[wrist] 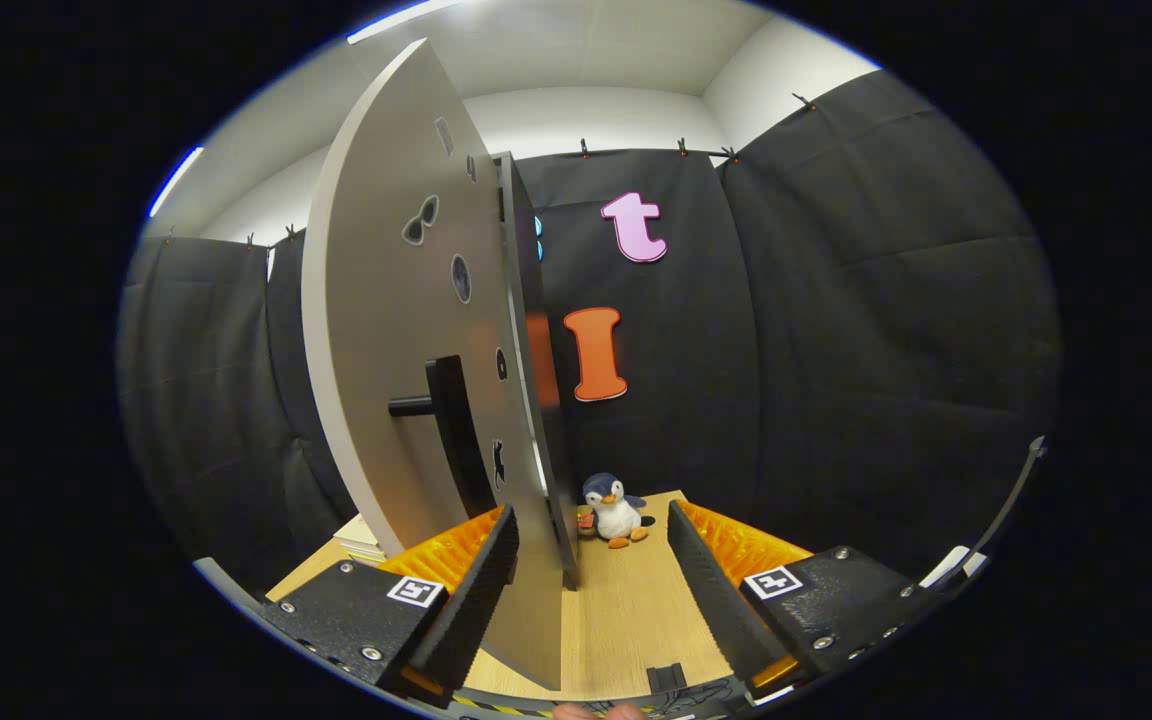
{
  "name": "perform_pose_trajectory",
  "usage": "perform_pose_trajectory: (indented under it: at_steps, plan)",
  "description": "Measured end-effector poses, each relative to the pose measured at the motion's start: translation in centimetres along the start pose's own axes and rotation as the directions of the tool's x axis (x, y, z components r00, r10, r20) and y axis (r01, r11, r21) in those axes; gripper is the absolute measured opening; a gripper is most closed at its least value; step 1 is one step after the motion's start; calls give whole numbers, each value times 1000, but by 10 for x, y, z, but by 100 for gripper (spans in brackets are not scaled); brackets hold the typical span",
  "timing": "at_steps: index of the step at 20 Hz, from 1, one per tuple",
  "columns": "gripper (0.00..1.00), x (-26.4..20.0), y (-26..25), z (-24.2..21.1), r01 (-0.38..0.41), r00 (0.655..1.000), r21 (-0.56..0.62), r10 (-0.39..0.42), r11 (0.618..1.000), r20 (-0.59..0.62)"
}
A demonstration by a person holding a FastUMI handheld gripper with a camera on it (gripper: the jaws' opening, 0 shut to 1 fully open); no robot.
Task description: Open the shoe cabinet door, grab the shoes and put them into the shoe cabinet, then close the shoe cabinet door.
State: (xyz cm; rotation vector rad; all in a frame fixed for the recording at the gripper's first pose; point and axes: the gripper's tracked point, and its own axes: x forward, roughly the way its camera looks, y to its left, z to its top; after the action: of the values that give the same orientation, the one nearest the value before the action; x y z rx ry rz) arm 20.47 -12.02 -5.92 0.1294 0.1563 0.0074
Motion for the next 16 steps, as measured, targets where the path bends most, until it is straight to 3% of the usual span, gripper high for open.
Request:
perform_pose_trajectory:
  at_steps: [4, 16]
  plan:
    - [91, -5, 1, 4, 59, 998, -39, -59, 997, 1]
    - [88, -8, 125, -8, 26, 998, -68, -30, 997, -63]
